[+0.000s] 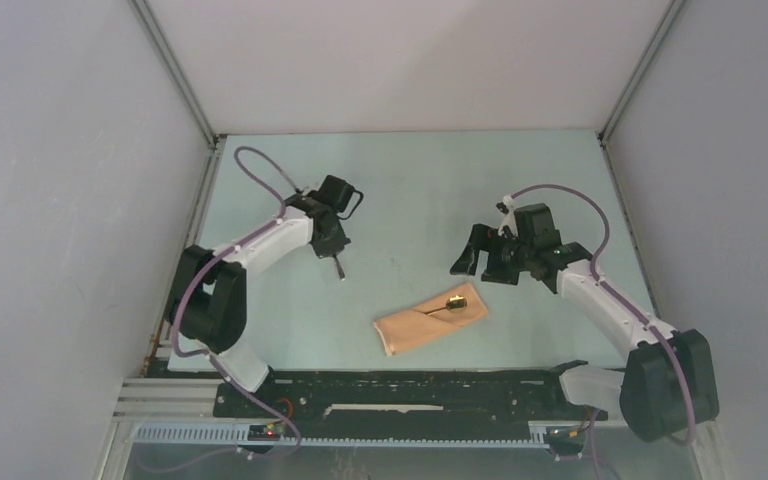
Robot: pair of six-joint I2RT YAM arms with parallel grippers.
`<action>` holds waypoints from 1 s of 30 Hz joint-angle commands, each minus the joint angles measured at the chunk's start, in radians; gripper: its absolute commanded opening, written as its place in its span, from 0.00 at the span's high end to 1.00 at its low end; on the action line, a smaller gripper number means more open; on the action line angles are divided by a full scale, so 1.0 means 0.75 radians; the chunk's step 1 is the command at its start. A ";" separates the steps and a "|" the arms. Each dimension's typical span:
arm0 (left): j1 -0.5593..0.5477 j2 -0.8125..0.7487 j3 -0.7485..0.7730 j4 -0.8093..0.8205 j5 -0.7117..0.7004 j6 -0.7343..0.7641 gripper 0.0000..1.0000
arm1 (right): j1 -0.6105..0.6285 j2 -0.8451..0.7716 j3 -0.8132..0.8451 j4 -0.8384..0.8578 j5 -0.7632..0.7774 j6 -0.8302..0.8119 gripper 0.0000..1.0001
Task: Fold the napkin into a case and place the utensils inside
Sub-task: Pick up the knife from the folded napkin, then pass from the left arm to the right
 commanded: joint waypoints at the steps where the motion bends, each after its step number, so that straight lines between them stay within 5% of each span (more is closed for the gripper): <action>1: -0.118 -0.176 -0.035 0.261 0.119 0.453 1.00 | -0.028 0.088 0.000 0.222 -0.257 0.004 0.00; 4: -0.211 -0.207 -0.031 0.300 0.244 0.608 1.00 | -0.082 0.179 0.002 0.397 -0.532 0.061 0.01; 9: -0.412 -0.248 -0.018 0.286 0.180 0.801 1.00 | -0.103 0.266 0.001 0.694 -0.782 0.214 0.11; 19: -0.645 -0.181 0.017 0.301 0.224 0.853 1.00 | -0.113 0.286 -0.144 1.062 -0.837 0.370 0.43; 30: -0.764 -0.127 0.041 0.304 0.236 0.870 1.00 | -0.227 0.361 -0.321 1.527 -0.918 0.615 0.57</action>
